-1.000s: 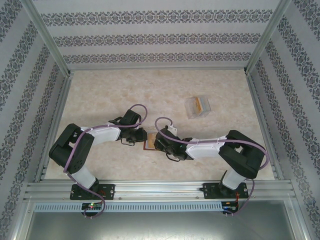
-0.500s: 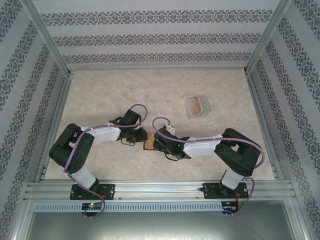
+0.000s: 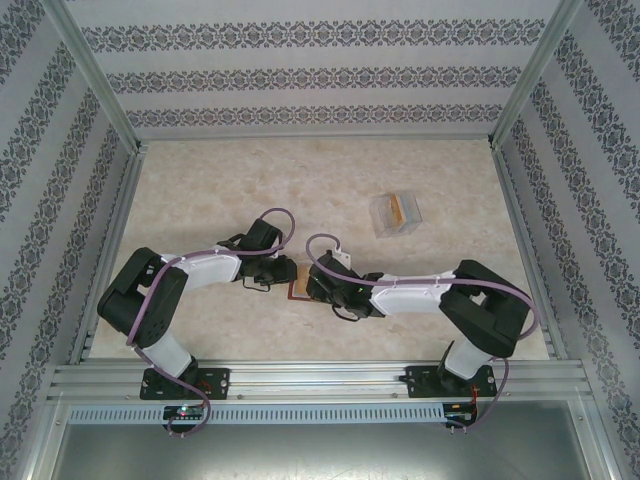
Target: Put the credit cards into the card holder
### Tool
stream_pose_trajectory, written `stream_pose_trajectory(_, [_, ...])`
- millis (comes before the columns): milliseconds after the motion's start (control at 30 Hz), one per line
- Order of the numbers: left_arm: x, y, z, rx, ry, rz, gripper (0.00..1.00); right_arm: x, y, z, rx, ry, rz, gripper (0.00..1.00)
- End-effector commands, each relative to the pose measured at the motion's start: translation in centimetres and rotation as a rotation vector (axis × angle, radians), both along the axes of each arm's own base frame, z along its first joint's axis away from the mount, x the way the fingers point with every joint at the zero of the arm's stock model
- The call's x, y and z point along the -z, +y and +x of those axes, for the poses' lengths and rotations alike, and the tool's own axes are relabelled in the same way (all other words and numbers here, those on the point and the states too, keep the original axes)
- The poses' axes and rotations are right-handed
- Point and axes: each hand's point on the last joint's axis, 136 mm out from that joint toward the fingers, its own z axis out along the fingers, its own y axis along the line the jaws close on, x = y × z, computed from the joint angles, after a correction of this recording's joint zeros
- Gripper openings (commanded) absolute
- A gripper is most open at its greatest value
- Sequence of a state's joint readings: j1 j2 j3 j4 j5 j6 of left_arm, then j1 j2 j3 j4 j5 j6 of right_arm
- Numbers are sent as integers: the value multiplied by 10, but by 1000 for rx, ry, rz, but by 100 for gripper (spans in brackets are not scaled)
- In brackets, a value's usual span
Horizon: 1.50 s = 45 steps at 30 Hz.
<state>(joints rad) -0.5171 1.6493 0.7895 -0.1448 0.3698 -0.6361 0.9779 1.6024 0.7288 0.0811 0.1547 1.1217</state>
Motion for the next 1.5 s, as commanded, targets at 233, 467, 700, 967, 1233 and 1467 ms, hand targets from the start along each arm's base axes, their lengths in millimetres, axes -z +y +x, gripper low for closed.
stream_pose_trajectory(233, [18,-7,-26,60,75,-1,32,-18,-45,-4,61,-52,-83,45])
stream_pose_trajectory(467, [18,-10,-24,63,82,-6,32,8,-61,-6,94,25,-128,50])
stream_pose_trajectory(700, [20,-9,-24,65,86,0,32,17,-55,-6,81,57,-116,49])
stream_pose_trajectory(967, [21,-11,-25,62,92,-6,32,14,-52,-5,70,50,-102,37])
stream_pose_trajectory(1233, [21,-12,-23,58,91,-11,32,10,-48,-3,65,36,-84,36])
stream_pose_trajectory(1467, [22,-12,-24,57,94,-14,32,2,-44,-1,38,7,-73,24])
